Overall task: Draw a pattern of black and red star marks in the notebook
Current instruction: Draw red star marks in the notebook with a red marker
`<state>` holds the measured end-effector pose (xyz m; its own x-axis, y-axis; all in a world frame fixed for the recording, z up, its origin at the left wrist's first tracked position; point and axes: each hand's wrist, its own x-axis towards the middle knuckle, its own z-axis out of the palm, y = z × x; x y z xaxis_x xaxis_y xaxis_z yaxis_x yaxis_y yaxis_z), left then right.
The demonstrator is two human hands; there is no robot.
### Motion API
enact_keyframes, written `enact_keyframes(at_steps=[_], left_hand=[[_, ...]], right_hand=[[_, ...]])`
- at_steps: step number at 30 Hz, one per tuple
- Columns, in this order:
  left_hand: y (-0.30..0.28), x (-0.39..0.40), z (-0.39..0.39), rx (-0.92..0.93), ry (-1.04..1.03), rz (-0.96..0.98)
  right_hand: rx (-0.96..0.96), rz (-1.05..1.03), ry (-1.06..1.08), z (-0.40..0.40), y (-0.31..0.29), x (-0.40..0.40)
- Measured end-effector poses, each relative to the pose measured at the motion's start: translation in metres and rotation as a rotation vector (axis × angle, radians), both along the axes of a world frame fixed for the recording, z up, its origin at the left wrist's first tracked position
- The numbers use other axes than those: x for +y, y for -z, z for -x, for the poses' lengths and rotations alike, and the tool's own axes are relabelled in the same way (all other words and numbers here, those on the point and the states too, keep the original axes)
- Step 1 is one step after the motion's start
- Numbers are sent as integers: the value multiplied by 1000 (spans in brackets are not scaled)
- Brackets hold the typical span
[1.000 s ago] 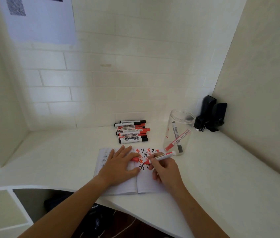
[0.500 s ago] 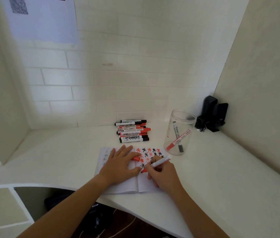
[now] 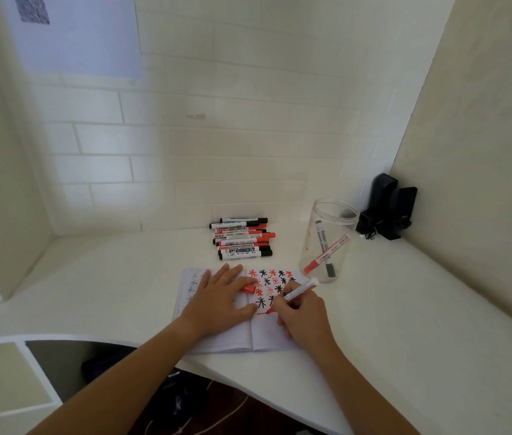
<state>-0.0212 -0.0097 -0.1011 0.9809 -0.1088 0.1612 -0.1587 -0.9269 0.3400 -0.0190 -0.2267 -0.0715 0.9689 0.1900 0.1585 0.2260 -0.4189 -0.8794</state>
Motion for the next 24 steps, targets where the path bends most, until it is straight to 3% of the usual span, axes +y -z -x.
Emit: enact_keyframes(at_steps=[24], left_hand=[[0,0,-1,1,4,-8]], right_hand=[[-49,13,-80,-2,0,2]])
